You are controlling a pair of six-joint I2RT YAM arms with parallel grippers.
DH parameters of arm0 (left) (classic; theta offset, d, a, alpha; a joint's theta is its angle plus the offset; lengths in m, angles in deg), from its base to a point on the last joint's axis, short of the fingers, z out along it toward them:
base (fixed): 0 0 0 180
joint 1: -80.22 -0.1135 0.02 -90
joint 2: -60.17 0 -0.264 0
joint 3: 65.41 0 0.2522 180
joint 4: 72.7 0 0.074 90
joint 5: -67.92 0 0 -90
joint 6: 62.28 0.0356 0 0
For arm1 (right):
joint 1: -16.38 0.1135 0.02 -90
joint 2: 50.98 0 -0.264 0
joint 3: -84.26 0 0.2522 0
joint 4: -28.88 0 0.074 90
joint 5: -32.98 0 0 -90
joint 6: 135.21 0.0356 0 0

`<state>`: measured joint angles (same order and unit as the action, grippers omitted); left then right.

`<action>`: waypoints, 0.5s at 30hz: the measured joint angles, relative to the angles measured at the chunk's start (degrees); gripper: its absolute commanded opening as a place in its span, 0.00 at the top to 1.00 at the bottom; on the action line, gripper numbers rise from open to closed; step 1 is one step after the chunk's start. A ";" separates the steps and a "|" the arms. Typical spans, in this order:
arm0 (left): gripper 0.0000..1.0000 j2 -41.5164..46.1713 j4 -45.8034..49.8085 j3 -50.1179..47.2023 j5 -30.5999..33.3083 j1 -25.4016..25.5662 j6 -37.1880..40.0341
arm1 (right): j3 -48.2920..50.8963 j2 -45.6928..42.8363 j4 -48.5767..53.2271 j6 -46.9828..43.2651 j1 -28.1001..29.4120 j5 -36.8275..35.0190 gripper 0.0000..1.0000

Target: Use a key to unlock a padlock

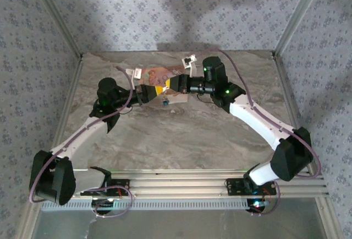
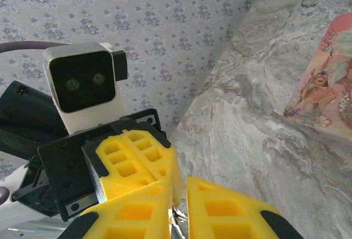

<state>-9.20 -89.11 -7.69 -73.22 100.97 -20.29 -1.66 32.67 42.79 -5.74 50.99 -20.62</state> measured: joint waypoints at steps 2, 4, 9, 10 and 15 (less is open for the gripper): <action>1.00 0.00 0.00 0.00 -0.02 0.00 0.00 | 0.04 0.02 0.00 0.17 0.00 0.15 0.80; 1.00 0.00 0.00 0.00 -0.02 0.00 0.02 | 0.13 0.02 -0.07 0.22 0.00 0.28 0.78; 1.00 0.04 0.00 0.00 -0.02 0.00 0.02 | 0.94 0.02 -0.50 0.28 -0.02 0.42 0.77; 1.00 0.07 0.00 -0.02 -0.02 0.00 0.02 | 1.09 0.02 -0.55 0.42 -0.02 0.44 0.77; 1.00 0.35 0.00 -0.11 -0.02 0.00 0.00 | 1.25 0.02 -0.81 0.83 -0.13 0.55 0.86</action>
<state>-8.85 -89.11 -7.79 -73.24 100.97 -20.29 -0.42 32.70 41.98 -4.91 50.86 -20.07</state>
